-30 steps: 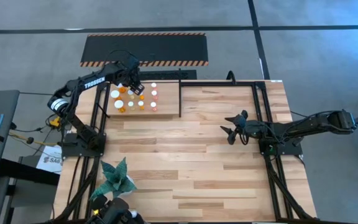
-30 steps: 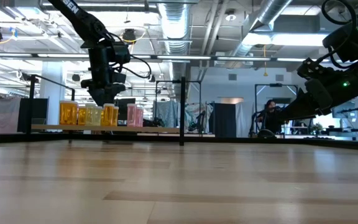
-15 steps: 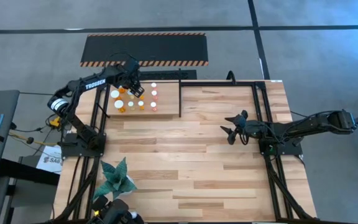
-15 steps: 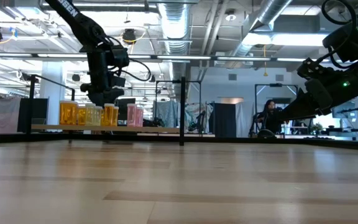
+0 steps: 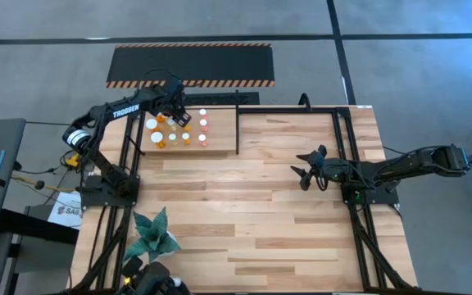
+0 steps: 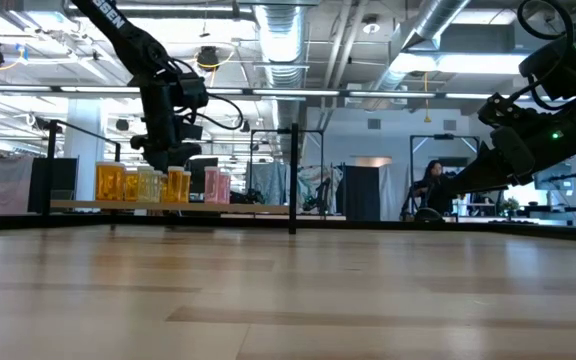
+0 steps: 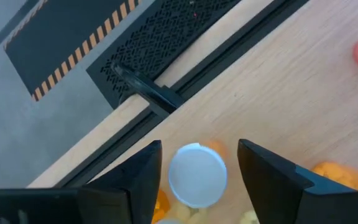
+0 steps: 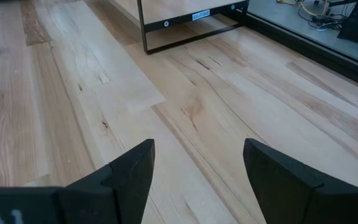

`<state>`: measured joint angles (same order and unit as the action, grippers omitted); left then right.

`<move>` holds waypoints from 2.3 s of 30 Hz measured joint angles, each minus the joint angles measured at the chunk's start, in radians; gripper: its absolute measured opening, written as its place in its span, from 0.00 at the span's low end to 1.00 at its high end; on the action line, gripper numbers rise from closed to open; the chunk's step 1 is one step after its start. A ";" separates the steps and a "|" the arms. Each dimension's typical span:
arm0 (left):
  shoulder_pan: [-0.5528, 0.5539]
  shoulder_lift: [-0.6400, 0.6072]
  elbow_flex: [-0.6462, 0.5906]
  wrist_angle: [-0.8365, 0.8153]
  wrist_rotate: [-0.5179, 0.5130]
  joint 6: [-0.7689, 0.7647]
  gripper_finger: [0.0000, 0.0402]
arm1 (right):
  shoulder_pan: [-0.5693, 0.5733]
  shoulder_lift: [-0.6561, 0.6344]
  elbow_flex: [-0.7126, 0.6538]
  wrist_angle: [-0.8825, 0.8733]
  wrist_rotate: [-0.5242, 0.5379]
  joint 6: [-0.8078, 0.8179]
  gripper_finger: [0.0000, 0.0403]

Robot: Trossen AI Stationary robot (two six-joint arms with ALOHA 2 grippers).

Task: Pick and place medicine bottles onto shelf by color
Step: Adjust the orange pill bottle on the shelf

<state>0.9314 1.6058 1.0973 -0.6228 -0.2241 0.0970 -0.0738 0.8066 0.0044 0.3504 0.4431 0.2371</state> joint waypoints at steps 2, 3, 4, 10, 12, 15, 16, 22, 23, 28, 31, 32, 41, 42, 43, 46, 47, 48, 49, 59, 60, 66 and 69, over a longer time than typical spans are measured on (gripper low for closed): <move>0.000 0.000 0.000 0.003 0.000 -0.005 0.46 | 0.000 0.000 0.000 0.000 0.000 0.000 0.67; 0.000 0.000 0.000 0.004 0.000 -0.008 0.44 | 0.000 0.000 0.000 0.000 0.000 0.000 0.67; 0.000 0.000 0.000 0.002 0.000 -0.012 0.41 | 0.000 0.000 0.000 0.000 0.000 0.000 0.67; 0.000 0.000 0.000 -0.008 0.003 -0.034 0.29 | 0.000 0.000 0.000 0.000 0.000 0.000 0.67; 0.000 0.000 0.000 -0.008 0.010 -0.039 0.26 | 0.000 0.000 0.000 0.000 0.000 0.000 0.67; -0.002 0.000 0.000 -0.005 0.018 -0.048 0.23 | 0.000 0.000 0.000 0.000 0.000 0.000 0.67; -0.004 0.000 0.000 -0.004 0.021 -0.054 0.23 | 0.000 0.000 0.000 0.000 0.000 0.000 0.67; -0.033 0.000 0.001 0.028 0.034 -0.057 0.25 | 0.000 0.000 0.000 0.000 0.000 0.000 0.67; -0.041 0.000 0.001 0.036 0.038 -0.062 0.26 | 0.000 0.000 0.000 0.000 0.000 0.000 0.67; -0.083 0.000 0.002 0.067 0.050 -0.076 0.25 | 0.000 0.000 0.000 0.000 0.000 0.000 0.67; -0.104 0.000 0.002 0.077 0.067 -0.084 0.25 | 0.000 0.000 0.000 0.000 0.000 0.000 0.67; -0.109 0.000 0.002 0.076 0.070 -0.089 0.25 | 0.000 0.000 0.000 0.000 0.000 0.000 0.67; -0.132 0.000 -0.005 0.089 0.064 -0.091 0.25 | 0.000 0.000 0.000 0.000 0.000 0.000 0.67; -0.131 0.000 -0.010 0.093 0.068 -0.092 0.25 | 0.000 0.000 0.000 0.000 0.000 0.000 0.67; -0.131 0.000 -0.017 0.100 0.070 -0.093 0.25 | 0.000 0.000 0.000 0.000 0.000 0.000 0.67; -0.130 0.000 -0.031 0.118 0.065 -0.092 0.25 | 0.000 0.000 0.000 0.000 0.000 0.000 0.67; -0.130 0.000 -0.033 0.123 0.061 -0.092 0.25 | 0.000 0.000 0.000 0.000 0.000 0.000 0.67; -0.129 0.000 -0.033 0.124 0.058 -0.092 0.26 | 0.000 0.000 0.000 0.000 0.000 0.000 0.67; -0.127 0.000 -0.033 0.123 0.056 -0.092 0.26 | 0.000 0.000 0.000 0.000 0.000 0.000 0.67; -0.119 0.000 -0.034 0.129 0.062 -0.091 0.26 | 0.000 0.000 0.000 0.000 0.000 0.000 0.67; -0.119 0.000 -0.034 0.132 0.062 -0.091 0.27 | 0.000 0.000 0.000 0.000 0.000 0.000 0.67; -0.118 0.000 -0.034 0.148 0.061 -0.091 0.30 | 0.000 0.000 0.000 0.000 0.000 0.000 0.67; -0.118 0.000 -0.034 0.148 0.061 -0.090 0.31 | 0.000 0.000 0.000 0.000 0.000 0.000 0.67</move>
<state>0.8135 1.6054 1.0637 -0.4750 -0.1627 0.0066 -0.0735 0.8066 0.0044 0.3504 0.4431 0.2371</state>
